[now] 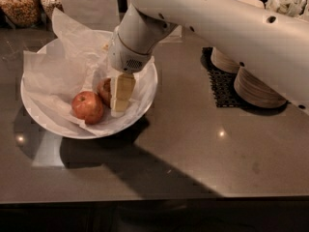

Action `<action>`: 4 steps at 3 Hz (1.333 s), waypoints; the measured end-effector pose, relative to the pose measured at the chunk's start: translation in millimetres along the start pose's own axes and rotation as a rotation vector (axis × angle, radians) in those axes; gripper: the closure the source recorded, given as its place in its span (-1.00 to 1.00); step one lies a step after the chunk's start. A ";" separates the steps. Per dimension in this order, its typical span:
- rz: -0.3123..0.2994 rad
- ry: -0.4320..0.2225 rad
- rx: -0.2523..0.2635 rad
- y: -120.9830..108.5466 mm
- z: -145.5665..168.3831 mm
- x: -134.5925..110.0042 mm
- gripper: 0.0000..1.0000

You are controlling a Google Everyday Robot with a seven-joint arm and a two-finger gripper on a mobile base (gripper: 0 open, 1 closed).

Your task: Pick apple from white bowl

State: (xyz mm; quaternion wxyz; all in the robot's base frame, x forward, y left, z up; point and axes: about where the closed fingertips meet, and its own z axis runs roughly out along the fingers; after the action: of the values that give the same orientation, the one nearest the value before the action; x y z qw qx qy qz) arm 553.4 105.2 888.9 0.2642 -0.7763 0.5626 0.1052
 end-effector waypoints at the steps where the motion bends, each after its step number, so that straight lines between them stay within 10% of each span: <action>1: -0.004 -0.031 -0.043 -2.9 15.5 2.5 -1.00; 2: -0.004 -0.031 -0.043 -2.9 15.5 2.5 -1.00; 4: -0.004 -0.031 -0.043 -2.8 15.5 2.5 -0.15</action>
Offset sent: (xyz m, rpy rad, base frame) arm 0.0107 0.0083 -0.0210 0.0217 0.0626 0.0470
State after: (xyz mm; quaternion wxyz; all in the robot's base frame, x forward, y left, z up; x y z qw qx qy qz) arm 559.0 112.1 875.6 0.2565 -0.7812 0.5544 0.1287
